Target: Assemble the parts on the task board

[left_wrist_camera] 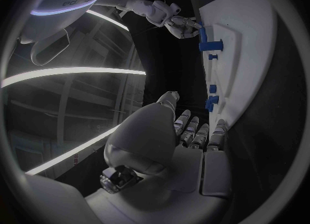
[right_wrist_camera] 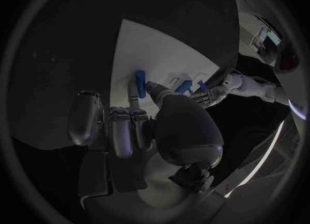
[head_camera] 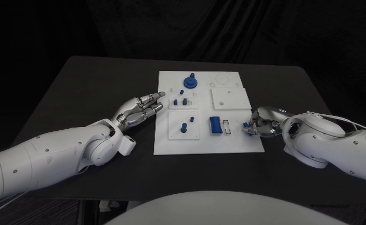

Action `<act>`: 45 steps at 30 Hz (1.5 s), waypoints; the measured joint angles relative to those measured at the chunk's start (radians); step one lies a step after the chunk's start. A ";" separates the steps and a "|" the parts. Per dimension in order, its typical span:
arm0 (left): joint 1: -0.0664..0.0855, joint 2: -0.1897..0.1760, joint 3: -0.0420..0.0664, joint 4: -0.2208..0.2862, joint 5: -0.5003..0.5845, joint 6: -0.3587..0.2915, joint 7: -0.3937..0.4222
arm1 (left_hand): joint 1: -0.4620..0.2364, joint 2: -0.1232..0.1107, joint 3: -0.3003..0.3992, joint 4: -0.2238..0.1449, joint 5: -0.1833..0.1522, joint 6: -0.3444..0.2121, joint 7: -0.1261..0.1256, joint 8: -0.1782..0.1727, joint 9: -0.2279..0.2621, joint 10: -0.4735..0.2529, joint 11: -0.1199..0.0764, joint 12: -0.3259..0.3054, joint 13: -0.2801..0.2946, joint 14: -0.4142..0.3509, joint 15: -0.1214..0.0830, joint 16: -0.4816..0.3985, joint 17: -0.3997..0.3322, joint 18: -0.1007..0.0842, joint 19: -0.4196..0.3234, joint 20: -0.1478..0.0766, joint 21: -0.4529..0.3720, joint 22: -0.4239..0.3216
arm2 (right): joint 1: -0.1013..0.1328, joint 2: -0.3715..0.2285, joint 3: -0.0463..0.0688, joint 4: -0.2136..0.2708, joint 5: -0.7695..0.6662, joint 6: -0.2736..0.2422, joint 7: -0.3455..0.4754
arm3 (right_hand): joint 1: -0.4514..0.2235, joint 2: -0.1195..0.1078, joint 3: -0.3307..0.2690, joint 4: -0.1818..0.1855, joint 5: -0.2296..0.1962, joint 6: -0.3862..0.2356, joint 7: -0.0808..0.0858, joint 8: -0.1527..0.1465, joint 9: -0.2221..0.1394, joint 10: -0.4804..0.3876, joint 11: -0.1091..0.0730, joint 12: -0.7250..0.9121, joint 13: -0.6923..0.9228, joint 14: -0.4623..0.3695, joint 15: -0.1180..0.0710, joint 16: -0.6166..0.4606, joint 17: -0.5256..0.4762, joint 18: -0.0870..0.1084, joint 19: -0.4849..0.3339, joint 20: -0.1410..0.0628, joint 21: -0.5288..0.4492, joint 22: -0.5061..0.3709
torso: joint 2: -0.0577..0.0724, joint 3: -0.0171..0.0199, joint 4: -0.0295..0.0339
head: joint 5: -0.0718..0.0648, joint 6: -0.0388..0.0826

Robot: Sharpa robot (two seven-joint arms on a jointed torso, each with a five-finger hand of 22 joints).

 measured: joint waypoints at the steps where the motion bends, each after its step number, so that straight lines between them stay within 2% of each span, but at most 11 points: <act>1: 0.000 0.000 0.000 0.000 0.000 0.000 0.000 | 0.000 0.000 0.000 0.000 0.000 0.000 0.000 0.000 0.000 0.000 0.000 0.000 0.000 0.000 0.000 0.000 0.000 0.000 0.000 0.000 0.000 0.000 | 0.003 -0.003 0.000 0.003 0.024 -0.002 0.000 | 0.000 0.000 0.001 0.001 0.000 0.000 0.000 0.000 0.001 0.000 0.000 0.000 0.000 0.000 0.000 0.000 0.000 0.000 0.000 0.000 0.000 0.000 | 0.000 0.0000 -0.0002 | 0.001 0.000; 7: 0.000 0.001 0.000 -0.002 0.000 0.000 0.000 | 0.000 0.000 0.000 0.000 0.000 0.000 0.000 0.000 0.000 0.000 0.000 0.000 0.000 0.000 0.000 0.000 0.000 0.000 0.000 0.000 0.000 0.000 | 0.026 -0.012 0.002 0.033 0.170 -0.014 -0.001 | -0.010 -0.003 0.011 -0.006 0.000 0.001 -0.001 -0.001 0.004 -0.002 -0.002 0.000 0.000 0.000 0.000 0.000 0.000 0.000 0.000 0.000 0.000 0.000 | 0.000 -0.0001 -0.0004 | 0.000 0.000; 14: 0.000 0.001 0.000 -0.003 0.000 0.000 0.000 | 0.000 0.000 0.003 -0.003 0.000 0.000 0.000 0.000 0.000 0.003 0.003 0.000 0.000 0.000 0.000 0.000 0.000 0.000 0.000 0.000 0.000 0.000 | 0.032 0.001 0.001 0.048 0.315 -0.017 -0.004 | -0.035 -0.004 0.040 -0.030 -0.002 0.002 -0.002 -0.003 0.003 -0.002 -0.002 0.000 0.000 0.000 0.000 0.000 0.000 0.000 0.000 0.000 0.000 0.000 | -0.001 -0.0011 0.0006 | 0.002 0.000; 20: 0.000 0.001 0.000 -0.003 0.000 0.000 0.000 | 0.000 0.000 0.003 -0.003 0.000 0.000 0.000 0.000 0.000 0.003 0.003 0.000 0.000 0.000 0.000 0.000 0.000 0.000 0.000 0.000 0.000 0.000 | 0.032 0.019 0.001 0.039 0.394 -0.017 -0.005 | -0.038 -0.007 0.041 -0.031 -0.002 0.002 -0.002 -0.006 0.003 -0.002 -0.002 0.000 0.000 0.000 0.000 0.000 0.000 0.000 0.000 0.000 0.000 0.000 | 0.000 -0.0011 0.0007 | 0.005 0.000; 31: 0.000 0.002 0.000 -0.003 0.000 0.000 0.000 | 0.000 0.000 0.003 -0.003 0.000 0.000 0.000 0.000 0.000 0.003 0.003 0.000 0.000 0.000 0.000 0.000 0.000 0.000 0.000 0.000 0.000 0.000 | 0.033 0.060 0.001 0.010 0.442 -0.033 -0.002 | -0.043 -0.012 0.052 -0.042 -0.005 0.002 -0.002 -0.007 0.002 -0.002 -0.002 0.000 0.000 0.000 0.000 0.000 0.000 0.000 0.000 0.000 0.000 0.000 | 0.001 -0.0006 0.0009 | 0.001 0.000; 45: 0.000 0.004 0.000 -0.003 0.000 0.000 0.000 | 0.000 0.000 0.006 0.000 0.000 0.000 0.000 0.000 0.000 0.003 0.003 0.000 0.000 0.000 0.000 0.000 0.000 0.000 0.000 0.000 0.000 0.000 | 0.033 0.091 0.001 -0.014 0.459 -0.056 0.007 | -0.047 -0.016 0.062 -0.047 -0.006 0.002 -0.002 -0.009 0.003 -0.001 -0.002 0.000 0.000 0.000 0.000 0.000 0.000 0.000 0.000 0.000 0.000 0.000 | 0.002 0.0000 0.0000 | 0.006 0.000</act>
